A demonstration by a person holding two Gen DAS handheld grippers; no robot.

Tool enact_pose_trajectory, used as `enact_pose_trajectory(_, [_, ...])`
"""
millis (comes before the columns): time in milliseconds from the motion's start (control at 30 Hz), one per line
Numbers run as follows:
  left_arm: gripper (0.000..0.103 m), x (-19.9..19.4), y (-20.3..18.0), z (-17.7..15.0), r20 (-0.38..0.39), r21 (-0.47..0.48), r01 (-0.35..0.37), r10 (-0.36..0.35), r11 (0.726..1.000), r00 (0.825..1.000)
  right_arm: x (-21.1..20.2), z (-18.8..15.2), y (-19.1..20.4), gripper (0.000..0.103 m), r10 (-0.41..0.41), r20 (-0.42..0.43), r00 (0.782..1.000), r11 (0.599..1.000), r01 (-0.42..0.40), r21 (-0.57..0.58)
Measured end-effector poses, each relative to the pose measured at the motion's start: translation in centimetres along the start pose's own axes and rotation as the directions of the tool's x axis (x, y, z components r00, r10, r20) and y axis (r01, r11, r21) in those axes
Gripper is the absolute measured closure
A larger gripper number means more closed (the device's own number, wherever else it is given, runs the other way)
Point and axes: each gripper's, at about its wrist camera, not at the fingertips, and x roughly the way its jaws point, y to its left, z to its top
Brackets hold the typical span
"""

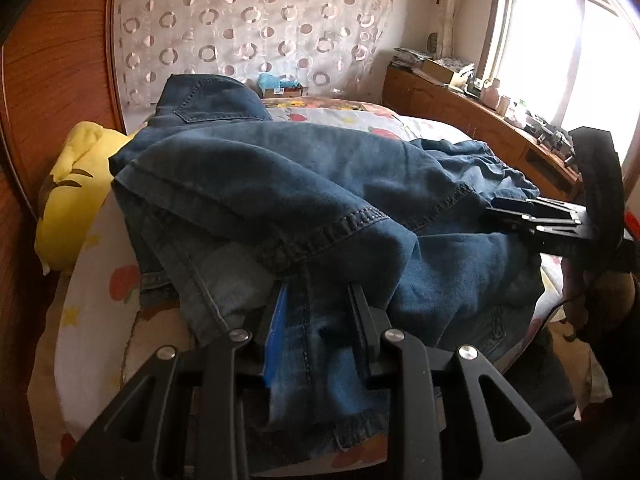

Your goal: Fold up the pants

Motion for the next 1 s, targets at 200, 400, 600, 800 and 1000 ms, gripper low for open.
enact_pose_trajectory(200, [0.093, -0.2, -0.6, -0.6, 0.008, 0.039, -0.015, 0.015, 0.999, 1.000, -0.7, 0.1, 0.0, 0.045, 0.012, 0.015, 1.000, 1.000, -0.012, 0.007])
enact_pose_trajectory(400, [0.102, -3.7, 0.4, -0.2, 0.103, 0.028, -0.033, 0.030, 0.999, 0.994, -1.4, -0.3, -0.1, 0.045, 0.043, 0.021, 0.999, 0.999, -0.043, 0.025])
enact_pose_trajectory(600, [0.102, -8.6, 2.7, 0.3, 0.177, -0.005, -0.063, 0.063, 0.998, 0.982, -2.7, -0.5, 0.5, 0.045, 0.076, 0.026, 0.997, 0.997, -0.076, 0.020])
enact_pose_trajectory(800, [0.097, -9.5, 4.7, -0.7, 0.153, -0.071, -0.045, 0.056, 0.996, 0.987, -3.4, -0.8, 1.9, 0.045, 0.104, 0.018, 0.994, 0.995, -0.104, -0.008])
enact_pose_trajectory(1000, [0.084, -8.6, 4.6, -0.4, 0.143, -0.077, -0.065, 0.075, 0.995, 0.987, -2.7, -0.9, 2.8, 0.045, 0.090, 0.001, 0.996, 0.995, -0.090, -0.039])
